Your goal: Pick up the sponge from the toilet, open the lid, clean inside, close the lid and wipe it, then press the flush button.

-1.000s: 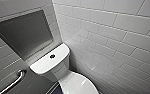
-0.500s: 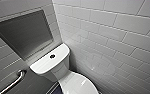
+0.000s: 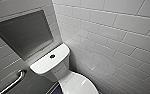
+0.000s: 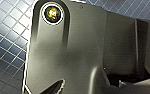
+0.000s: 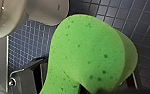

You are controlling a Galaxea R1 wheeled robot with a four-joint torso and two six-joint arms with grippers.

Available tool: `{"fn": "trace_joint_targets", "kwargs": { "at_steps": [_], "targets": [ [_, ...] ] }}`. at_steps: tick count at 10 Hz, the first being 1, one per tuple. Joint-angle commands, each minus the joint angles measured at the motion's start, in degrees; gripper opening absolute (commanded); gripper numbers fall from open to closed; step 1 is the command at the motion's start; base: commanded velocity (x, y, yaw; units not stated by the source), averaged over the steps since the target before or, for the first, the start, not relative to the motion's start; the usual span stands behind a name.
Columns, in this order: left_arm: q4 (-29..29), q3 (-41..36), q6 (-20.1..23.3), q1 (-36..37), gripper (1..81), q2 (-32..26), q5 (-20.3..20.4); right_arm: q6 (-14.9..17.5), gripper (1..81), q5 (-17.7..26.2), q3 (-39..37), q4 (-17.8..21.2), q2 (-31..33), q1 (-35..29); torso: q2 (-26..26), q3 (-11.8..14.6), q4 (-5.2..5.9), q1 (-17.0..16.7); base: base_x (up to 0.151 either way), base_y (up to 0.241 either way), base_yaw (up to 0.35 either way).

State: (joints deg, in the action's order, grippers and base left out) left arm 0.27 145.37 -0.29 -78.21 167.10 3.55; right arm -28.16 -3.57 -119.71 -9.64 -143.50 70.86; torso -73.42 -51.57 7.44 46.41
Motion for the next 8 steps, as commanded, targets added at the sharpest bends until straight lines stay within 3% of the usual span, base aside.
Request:
{"fn": "trace_joint_targets", "kwargs": {
  "at_steps": [1, 4, 8],
  "targets": [
    [-0.6, -7.2, -0.4, 1.4, 81.1, -5.2, -4.1, 0.0, 1.0, -0.2, -1.9, -6.6, -1.2, 4.3, 0.0, 0.0, 0.0, 0.0, 0.0, 0.0, 0.0],
    [-0.8, -15.4, -0.8, 3.1, 81.1, -10.4, -4.1, 0.0, 1.0, -1.8, -1.0, -11.6, -1.3, 8.7, 0.0, 0.0, 0.0, 0.0, 0.0, 0.0, 0.0],
    [-4.0, -22.1, -0.9, 7.3, 81.1, -14.0, -4.9, -0.1, 1.0, -2.4, -1.6, -11.5, -1.7, 10.3, 0.0, 0.0, 0.0, 0.0, 0.0, 0.0, 0.0]
  ]
}}
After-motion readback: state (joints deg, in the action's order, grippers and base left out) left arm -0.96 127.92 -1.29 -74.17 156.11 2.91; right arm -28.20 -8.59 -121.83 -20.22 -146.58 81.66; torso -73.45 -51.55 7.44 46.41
